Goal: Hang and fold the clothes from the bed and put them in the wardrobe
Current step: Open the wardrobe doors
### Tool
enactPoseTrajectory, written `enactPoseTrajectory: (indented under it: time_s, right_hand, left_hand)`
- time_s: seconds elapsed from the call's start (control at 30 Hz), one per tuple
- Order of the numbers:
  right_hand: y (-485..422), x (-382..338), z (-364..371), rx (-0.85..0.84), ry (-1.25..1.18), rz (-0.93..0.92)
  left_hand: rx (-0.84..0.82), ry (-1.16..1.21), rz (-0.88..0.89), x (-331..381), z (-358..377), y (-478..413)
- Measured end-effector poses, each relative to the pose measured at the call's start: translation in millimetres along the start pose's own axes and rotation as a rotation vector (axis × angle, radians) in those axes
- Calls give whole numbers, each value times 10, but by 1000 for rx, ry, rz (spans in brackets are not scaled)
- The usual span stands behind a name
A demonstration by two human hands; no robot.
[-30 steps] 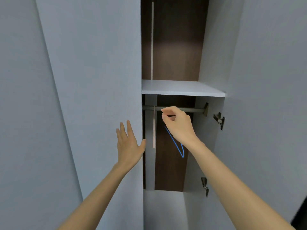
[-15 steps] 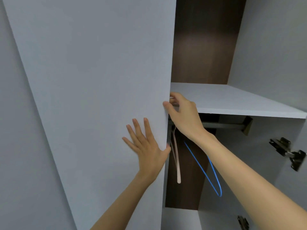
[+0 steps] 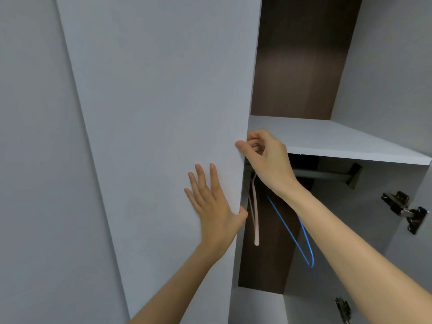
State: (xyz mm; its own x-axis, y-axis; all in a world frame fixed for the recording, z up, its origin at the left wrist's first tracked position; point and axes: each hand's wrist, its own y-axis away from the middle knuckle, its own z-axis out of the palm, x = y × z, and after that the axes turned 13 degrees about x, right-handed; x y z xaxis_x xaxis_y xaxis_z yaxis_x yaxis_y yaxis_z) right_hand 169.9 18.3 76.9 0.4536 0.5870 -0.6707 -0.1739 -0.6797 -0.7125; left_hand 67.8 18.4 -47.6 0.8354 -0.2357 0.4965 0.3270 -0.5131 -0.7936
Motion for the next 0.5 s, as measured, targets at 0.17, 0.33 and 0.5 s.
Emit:
enactPoseTrajectory:
  time_s: [0.17,0.33,0.5]
  right_hand:
    - [393,-366,-148,-40,-71,-41]
    - [804,-765,-272,-151,-167,-114]
    - [1119,-1141,-282,-330,-263,-179]
  left_hand:
    - [-45,21,-33,3,-583,277]
    - [-31,87,-42,-67,-1255,575]
    - [0,127,-123,-218,-1850,772]
